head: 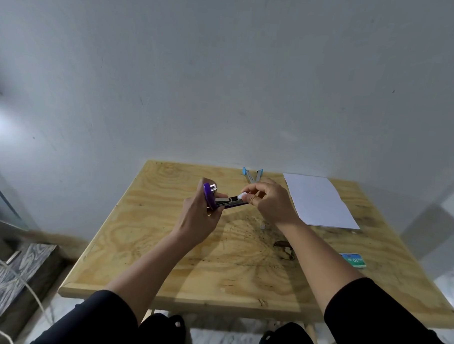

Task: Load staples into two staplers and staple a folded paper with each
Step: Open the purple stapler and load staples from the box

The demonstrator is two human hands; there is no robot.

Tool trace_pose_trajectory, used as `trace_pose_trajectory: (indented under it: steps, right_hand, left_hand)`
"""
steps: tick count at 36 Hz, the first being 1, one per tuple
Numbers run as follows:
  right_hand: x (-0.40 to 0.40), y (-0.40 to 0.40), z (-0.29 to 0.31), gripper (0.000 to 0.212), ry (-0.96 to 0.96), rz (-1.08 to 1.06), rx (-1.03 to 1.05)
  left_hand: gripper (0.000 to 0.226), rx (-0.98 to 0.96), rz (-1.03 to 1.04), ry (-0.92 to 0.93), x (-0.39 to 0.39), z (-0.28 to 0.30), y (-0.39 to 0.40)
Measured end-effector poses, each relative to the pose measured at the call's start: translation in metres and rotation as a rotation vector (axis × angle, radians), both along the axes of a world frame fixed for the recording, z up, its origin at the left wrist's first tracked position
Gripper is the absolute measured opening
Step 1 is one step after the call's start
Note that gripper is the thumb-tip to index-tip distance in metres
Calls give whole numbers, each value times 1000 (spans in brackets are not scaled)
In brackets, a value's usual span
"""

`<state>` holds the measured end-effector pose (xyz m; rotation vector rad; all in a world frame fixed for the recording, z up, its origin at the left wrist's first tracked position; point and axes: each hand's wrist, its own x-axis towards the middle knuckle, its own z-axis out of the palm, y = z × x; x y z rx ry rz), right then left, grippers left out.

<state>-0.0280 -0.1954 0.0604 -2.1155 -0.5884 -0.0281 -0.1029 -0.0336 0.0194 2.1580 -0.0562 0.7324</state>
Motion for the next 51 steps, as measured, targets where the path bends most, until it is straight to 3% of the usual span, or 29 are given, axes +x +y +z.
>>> trace_pose_trajectory:
  steps: [5,15,26,31,38,41,44,46,49,51]
  right_hand:
    - [2,0,1,5,-40,1,-36]
    - [3,-5,-1,7,70,-17,90]
    - [4,-3,4,5,-27,8,10]
    - [7,-7,1,4,-106,33,-1]
    - [10,-7,-6,23,-214,55,-110]
    - [10,-6,-8,37,-143,12,-92]
    - [7,-7,-9,43,208,-20,170]
    - [6,-8,-9,35,377,-36,306]
    - [4,-6,-7,10,443,-42,398]
    - [5,-2,-5,8,442,-41,432]
  left_hand:
    - [48,-1,5,5,0,0,0]
    - [47,-10,8,11,-3,6,1]
    - [41,-105,19,31,0,5,-1]
    - [45,-35,0,1,-2,7,-2]
    - [47,9,-8,-18,-4,8,-2]
    - [48,-11,19,-11,-3,8,-3]
    - [48,-21,31,1,-2,9,-3]
    - [48,-26,33,16,-3,9,-4]
    - [44,-47,36,60,-3,8,-4]
    - [38,-21,27,100,-4,8,-4]
